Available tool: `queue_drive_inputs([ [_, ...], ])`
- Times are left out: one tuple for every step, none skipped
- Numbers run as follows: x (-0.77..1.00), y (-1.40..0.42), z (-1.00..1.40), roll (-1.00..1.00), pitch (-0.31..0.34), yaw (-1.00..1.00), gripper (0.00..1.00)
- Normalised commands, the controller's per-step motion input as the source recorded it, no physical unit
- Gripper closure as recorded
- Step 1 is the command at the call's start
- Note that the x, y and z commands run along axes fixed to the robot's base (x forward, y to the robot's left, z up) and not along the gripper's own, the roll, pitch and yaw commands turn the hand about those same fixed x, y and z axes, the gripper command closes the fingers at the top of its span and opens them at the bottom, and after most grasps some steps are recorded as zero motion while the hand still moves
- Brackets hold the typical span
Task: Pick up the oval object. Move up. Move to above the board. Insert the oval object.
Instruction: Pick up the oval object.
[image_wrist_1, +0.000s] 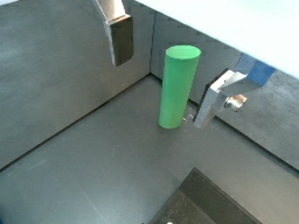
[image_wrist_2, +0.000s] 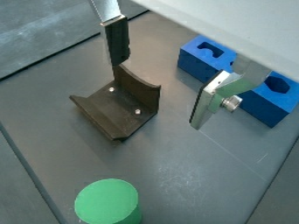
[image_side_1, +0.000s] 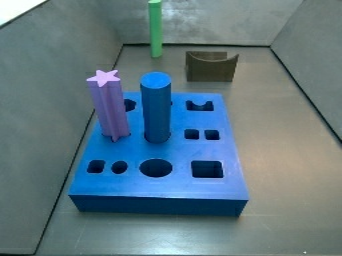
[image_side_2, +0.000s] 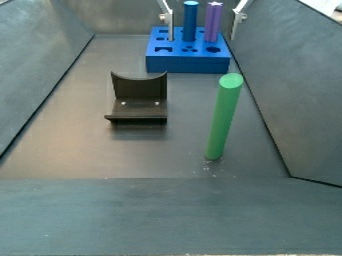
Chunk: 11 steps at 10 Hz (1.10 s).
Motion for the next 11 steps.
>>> queue_drive_inputs([
  [-0.45, 0.19, -0.10, 0.02, 0.000, -0.11, 0.00],
  [-0.06, 0.59, -0.03, 0.00, 0.017, 0.64, 0.00],
  [-0.11, 0.72, -0.02, -0.05, 0.000, 0.50, 0.00],
  [-0.55, 0.72, 0.00, -0.09, -0.020, 0.15, 0.00],
  [-0.47, 0.78, -0.03, -0.16, -0.027, 0.44, 0.00],
  [-0.20, 0.56, -0.04, -0.11, -0.021, 0.65, 0.00],
  [-0.11, 0.41, -0.06, -0.10, -0.034, 0.75, 0.00],
  [0.00, 0.11, -0.11, -0.09, -0.060, 0.89, 0.00],
  [0.00, -0.02, -0.14, -0.06, -0.096, 1.00, 0.00],
  [0.00, -0.04, -0.20, -0.08, -0.099, 1.00, 0.00],
  [0.00, -0.04, -0.21, -0.08, -0.099, 1.00, 0.00],
])
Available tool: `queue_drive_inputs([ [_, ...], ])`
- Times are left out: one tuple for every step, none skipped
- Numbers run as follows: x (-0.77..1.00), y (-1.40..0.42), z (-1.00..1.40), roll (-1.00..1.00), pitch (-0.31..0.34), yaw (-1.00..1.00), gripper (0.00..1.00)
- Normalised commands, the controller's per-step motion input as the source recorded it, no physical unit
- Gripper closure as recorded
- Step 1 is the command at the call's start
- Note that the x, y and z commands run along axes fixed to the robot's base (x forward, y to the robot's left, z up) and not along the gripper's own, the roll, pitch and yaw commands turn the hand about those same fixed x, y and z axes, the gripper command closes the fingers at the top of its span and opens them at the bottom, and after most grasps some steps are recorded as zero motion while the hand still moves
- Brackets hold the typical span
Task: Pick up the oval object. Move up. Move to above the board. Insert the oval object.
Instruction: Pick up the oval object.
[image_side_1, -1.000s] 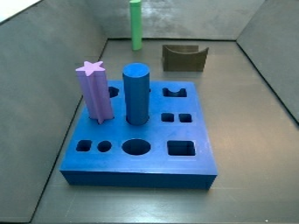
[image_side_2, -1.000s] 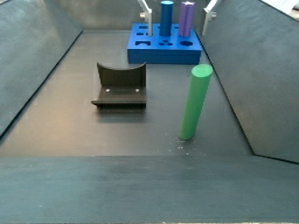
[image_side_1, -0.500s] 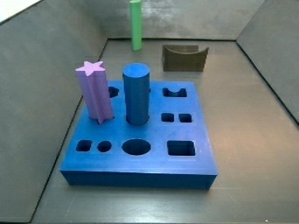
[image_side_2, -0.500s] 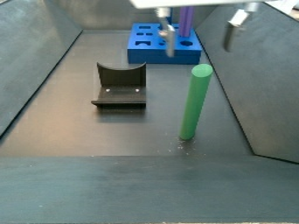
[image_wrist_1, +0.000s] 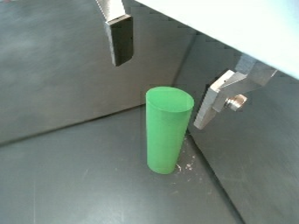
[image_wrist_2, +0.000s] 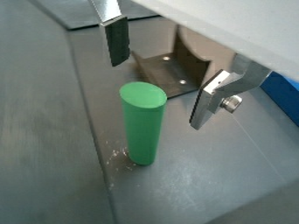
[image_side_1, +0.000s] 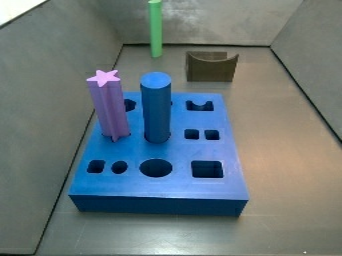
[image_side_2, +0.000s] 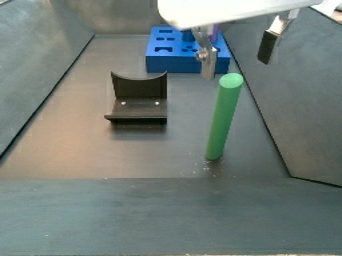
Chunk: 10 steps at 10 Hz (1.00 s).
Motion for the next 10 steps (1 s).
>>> queue_drive_inputs([
  [0.00, -0.02, -0.23, -0.08, -0.106, 1.00, 0.00],
  [0.00, -0.02, -0.26, -0.10, -0.111, 1.00, 0.00],
  [0.00, 0.00, -0.31, -0.13, -0.131, 0.96, 0.00],
  [0.07, 0.00, -0.30, -0.14, -0.111, 0.87, 0.00],
  [0.20, 0.02, -0.29, -0.16, -0.084, 0.75, 0.00],
  [0.34, 0.18, -0.26, -0.19, -0.033, 0.54, 0.00],
  [0.27, 0.30, -0.20, -0.20, 0.000, 0.45, 0.00],
  [0.06, 0.23, -0.13, -0.13, -0.039, 0.18, 0.00],
  [0.00, 0.03, 0.00, 0.00, 0.000, 0.01, 0.00],
  [-0.12, 0.00, -0.37, 0.00, 0.000, 0.09, 0.00],
])
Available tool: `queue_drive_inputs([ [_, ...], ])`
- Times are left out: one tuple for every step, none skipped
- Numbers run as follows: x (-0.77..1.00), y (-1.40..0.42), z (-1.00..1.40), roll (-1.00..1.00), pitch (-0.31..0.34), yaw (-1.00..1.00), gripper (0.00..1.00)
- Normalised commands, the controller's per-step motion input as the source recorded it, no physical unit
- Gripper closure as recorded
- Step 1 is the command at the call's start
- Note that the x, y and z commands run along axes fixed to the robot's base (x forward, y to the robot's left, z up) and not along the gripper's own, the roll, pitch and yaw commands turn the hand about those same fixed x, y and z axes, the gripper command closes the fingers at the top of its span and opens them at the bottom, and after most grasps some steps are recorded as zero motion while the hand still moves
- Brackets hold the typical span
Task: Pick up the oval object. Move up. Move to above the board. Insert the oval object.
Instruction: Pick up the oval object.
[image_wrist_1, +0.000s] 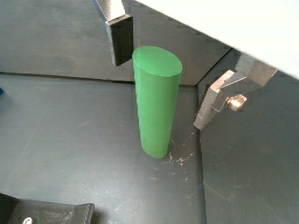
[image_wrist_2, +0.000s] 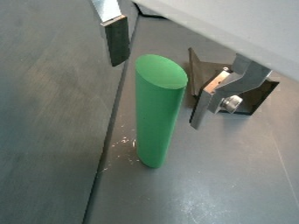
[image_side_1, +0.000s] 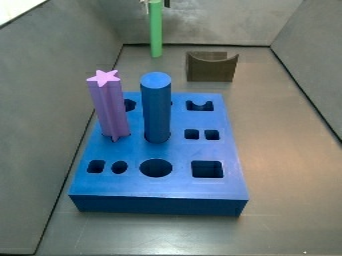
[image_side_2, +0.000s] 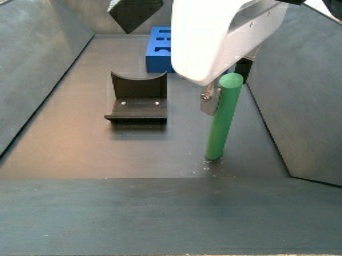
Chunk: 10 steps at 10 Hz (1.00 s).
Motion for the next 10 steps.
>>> queue_drive_inputs([
  [-0.12, -0.03, -0.43, 0.01, 0.000, 0.10, 0.00],
  [0.00, 0.00, 0.00, 0.00, 0.000, 0.00, 1.00],
  [0.00, 0.00, 0.00, 0.00, 0.000, 0.00, 1.00],
  [0.00, 0.00, 0.00, 0.00, 0.000, 0.00, 1.00],
  [0.00, 0.00, 0.00, 0.00, 0.000, 0.00, 1.00],
  [0.00, 0.00, 0.00, 0.00, 0.000, 0.00, 1.00],
  [0.00, 0.00, 0.00, 0.00, 0.000, 0.00, 1.00],
  [0.00, 0.00, 0.00, 0.00, 0.000, 0.00, 1.00],
  [0.00, 0.00, 0.00, 0.00, 0.000, 0.00, 1.00],
  [0.00, 0.00, 0.00, 0.00, 0.000, 0.00, 1.00],
])
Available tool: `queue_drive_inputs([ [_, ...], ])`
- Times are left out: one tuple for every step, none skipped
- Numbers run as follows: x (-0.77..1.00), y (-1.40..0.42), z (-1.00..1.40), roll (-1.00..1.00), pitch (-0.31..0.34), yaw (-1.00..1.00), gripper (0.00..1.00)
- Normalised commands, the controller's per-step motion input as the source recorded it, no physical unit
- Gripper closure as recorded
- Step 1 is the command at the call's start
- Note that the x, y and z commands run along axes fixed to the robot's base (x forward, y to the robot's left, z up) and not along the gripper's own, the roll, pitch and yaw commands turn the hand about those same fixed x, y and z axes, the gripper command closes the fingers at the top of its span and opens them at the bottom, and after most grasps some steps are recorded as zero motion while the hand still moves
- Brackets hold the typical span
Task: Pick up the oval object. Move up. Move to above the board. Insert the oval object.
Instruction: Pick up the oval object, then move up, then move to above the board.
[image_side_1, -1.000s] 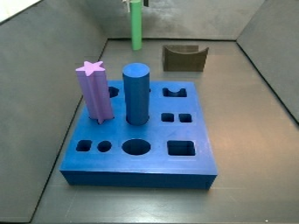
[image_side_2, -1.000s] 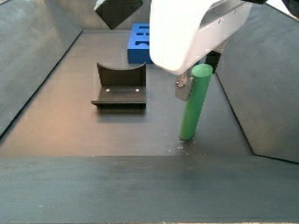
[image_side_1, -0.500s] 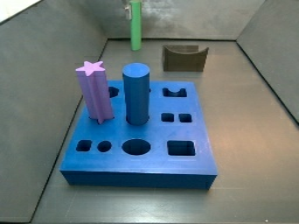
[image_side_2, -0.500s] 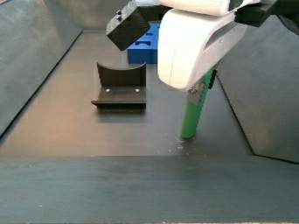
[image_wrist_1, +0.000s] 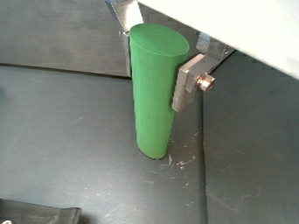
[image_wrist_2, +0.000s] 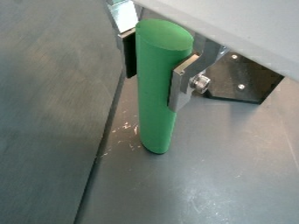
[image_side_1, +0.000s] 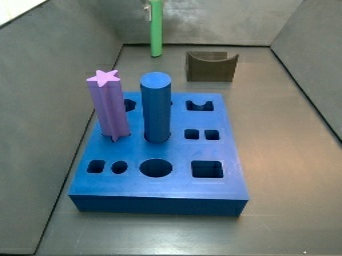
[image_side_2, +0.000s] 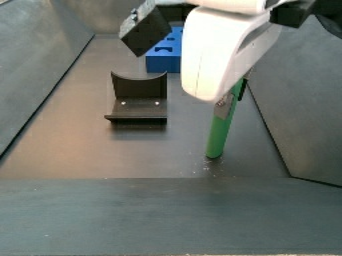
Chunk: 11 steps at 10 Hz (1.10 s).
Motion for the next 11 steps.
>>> queue_drive_inputs([
  [0.00, 0.00, 0.00, 0.00, 0.000, 0.00, 1.00],
  [0.00, 0.00, 0.00, 0.00, 0.000, 0.00, 1.00],
  [0.00, 0.00, 0.00, 0.00, 0.000, 0.00, 1.00],
  [0.00, 0.00, 0.00, 0.00, 0.000, 0.00, 1.00],
  [0.00, 0.00, 0.83, 0.00, 0.000, 0.00, 1.00],
  [-0.01, -0.04, 0.77, 0.00, 0.028, -0.03, 1.00],
  [-0.02, -0.03, 0.71, 0.01, 0.040, -0.02, 1.00],
  [-0.02, -0.01, 0.49, 0.05, 0.067, -0.01, 1.00],
  [-0.02, 0.00, 0.40, 0.06, 0.079, 0.00, 1.00],
  [-0.01, 0.00, 0.23, 0.08, 0.099, 0.01, 1.00],
  [-0.18, 0.37, 1.00, 0.24, 0.294, 0.30, 1.00],
])
